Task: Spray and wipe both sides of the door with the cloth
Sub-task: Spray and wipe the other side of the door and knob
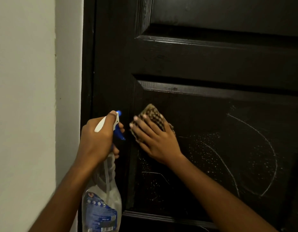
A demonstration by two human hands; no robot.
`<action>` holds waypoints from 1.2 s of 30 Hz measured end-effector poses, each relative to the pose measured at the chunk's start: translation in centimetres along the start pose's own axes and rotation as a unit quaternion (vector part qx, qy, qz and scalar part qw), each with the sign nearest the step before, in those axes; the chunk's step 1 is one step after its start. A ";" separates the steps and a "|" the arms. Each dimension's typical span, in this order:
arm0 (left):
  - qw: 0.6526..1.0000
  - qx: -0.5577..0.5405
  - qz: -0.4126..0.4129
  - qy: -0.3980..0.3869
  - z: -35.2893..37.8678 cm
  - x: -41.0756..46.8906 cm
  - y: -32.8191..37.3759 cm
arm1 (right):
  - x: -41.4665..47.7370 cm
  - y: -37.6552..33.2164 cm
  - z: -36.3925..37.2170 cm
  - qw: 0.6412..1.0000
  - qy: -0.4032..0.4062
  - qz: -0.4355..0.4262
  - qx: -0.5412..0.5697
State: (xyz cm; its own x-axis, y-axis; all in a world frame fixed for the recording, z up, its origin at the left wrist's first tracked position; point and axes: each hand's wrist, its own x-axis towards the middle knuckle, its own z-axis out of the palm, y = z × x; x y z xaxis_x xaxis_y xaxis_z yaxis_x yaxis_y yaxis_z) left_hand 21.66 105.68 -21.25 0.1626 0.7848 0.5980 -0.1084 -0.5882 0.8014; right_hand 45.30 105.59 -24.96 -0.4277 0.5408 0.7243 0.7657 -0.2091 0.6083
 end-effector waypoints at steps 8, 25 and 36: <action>0.999 -0.007 0.000 -0.037 1.6 -0.1 -0.1 | -2.4 7.5 -2.8 0.936 0.057 0.344 0.047; 0.994 -0.034 -0.012 -0.099 8.6 -0.7 1.7 | -13.7 9.7 -2.6 0.991 0.034 0.125 0.037; 0.969 -0.045 -0.051 -0.236 19.5 -2.7 5.0 | -17.6 13.5 -6.4 0.799 0.302 0.477 0.207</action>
State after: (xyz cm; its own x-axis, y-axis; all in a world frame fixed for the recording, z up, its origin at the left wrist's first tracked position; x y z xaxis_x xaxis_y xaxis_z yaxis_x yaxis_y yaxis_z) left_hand 39.81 96.78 -19.07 0.6054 0.6490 0.4608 -0.1502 -0.4754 0.8669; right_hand 60.10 87.98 -27.41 0.3862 -0.2219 0.8953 0.9220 0.0631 -0.3821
